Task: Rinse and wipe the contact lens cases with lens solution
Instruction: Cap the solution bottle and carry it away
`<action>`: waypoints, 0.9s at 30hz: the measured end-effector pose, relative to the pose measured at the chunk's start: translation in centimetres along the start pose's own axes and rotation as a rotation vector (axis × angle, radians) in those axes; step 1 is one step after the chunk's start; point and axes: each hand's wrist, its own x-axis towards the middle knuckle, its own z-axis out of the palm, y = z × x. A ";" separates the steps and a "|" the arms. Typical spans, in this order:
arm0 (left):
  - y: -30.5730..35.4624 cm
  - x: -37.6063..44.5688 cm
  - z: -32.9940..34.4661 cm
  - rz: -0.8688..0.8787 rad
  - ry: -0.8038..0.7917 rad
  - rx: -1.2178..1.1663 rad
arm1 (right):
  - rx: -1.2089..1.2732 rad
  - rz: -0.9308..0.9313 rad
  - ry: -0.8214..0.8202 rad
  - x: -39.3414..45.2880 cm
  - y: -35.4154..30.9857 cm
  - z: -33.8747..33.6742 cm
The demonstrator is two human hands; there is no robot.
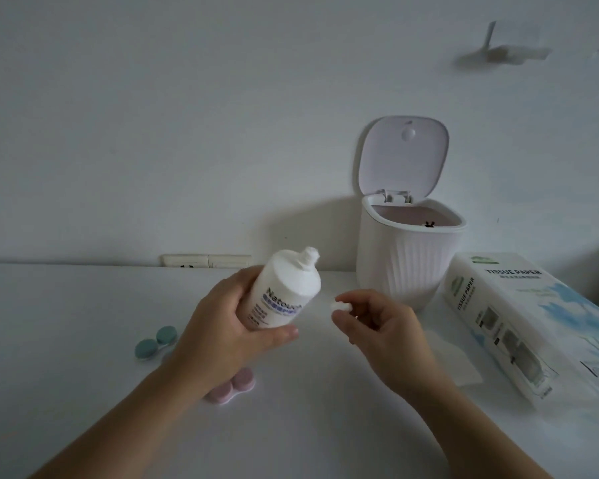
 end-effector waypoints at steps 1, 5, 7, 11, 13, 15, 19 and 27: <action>0.1 -0.1 0.1 0.011 -0.007 0.027 | 0.034 0.005 0.004 0.0 -0.2 -0.1; 0.3 -0.2 0.2 0.094 -0.018 0.145 | 0.233 0.008 -0.002 -0.1 -1.1 -1.0; 0.2 -0.1 0.1 0.150 -0.013 0.222 | 0.306 -0.006 -0.024 -0.1 -1.5 -1.5; -0.3 0.0 0.0 0.156 0.020 0.305 | 0.373 -0.020 -0.046 -0.1 -2.4 -1.9; -0.6 0.1 0.0 0.161 0.029 0.339 | 0.388 -0.030 -0.054 -0.2 -2.7 -2.0; -0.8 0.2 -0.2 0.169 0.032 0.374 | 0.394 -0.046 -0.058 -0.3 -2.7 -2.1; -0.9 0.1 -0.2 0.188 0.030 0.420 | 0.337 -0.072 -0.108 -0.5 -2.1 -1.7; -0.7 -0.2 0.0 0.196 0.021 0.441 | 0.151 -0.124 -0.111 -0.5 -1.5 -1.4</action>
